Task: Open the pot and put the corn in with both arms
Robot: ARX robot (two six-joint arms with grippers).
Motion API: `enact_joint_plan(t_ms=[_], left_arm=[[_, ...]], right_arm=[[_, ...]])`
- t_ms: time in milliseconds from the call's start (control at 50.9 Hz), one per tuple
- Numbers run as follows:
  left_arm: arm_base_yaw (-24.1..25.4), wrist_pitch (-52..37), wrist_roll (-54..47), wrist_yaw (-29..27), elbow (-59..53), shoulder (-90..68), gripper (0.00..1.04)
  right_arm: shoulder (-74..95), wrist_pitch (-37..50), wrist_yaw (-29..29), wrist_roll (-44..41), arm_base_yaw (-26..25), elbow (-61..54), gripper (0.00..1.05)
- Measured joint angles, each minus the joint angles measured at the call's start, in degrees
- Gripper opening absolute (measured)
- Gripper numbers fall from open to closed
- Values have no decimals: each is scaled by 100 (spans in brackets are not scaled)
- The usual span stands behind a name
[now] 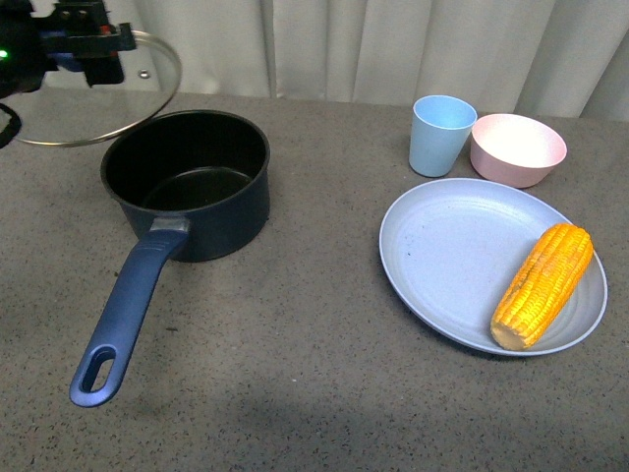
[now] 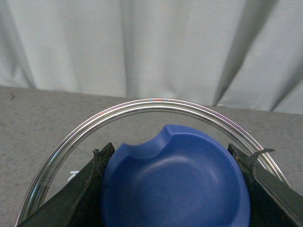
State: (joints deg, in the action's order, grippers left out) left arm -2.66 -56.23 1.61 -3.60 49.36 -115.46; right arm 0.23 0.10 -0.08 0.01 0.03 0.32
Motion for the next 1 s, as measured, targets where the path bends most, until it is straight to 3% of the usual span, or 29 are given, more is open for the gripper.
enact_joint_plan(t_ms=[177,354,1002], left_arm=[[710,-308,-170,98,-50,-229,63],[1014,-511,-155,234,-48,-649,63],[1154,-887,2,221,485,-2251,63]], right_arm=[[0,0,0,0,0,0,95],[0,0,-2,0,0,0,95],[0,0,0,0,0,0,95]])
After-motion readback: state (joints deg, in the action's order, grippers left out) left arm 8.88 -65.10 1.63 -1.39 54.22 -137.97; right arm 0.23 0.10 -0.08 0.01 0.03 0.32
